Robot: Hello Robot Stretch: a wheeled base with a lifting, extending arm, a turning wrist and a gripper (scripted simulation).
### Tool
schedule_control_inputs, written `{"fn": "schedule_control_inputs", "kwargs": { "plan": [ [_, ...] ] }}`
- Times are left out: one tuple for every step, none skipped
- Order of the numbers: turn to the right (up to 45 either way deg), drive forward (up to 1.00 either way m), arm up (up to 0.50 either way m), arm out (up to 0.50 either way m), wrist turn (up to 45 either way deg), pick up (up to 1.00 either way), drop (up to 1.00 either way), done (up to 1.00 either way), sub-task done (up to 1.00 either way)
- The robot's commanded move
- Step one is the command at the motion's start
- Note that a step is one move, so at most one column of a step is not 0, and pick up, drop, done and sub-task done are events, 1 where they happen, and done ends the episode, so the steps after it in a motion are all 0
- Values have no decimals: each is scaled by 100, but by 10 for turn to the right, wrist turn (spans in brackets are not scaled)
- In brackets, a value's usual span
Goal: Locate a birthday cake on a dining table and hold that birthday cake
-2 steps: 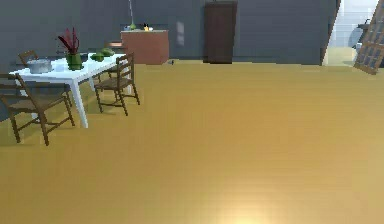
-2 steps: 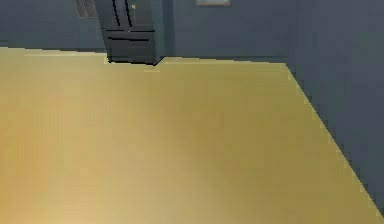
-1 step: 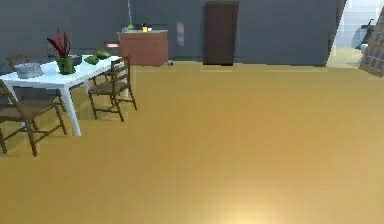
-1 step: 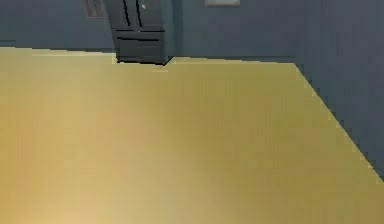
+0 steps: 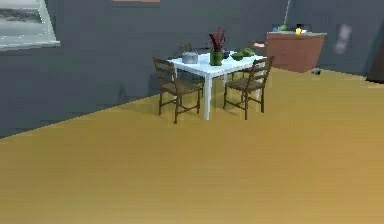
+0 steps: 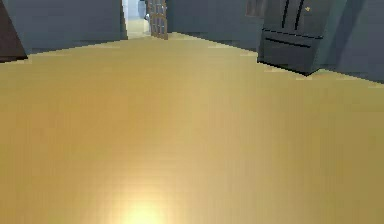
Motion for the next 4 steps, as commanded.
{"fn": "schedule_control_inputs", "kwargs": {
  "plan": [
    [0,100,0,0,0,0,0,0,0],
    [-30,0,0,0,0,0,0,0,0],
    [0,85,0,0,0,0,0,0,0],
    [180,0,0,0,0,0,0,0,0]
  ]
}}
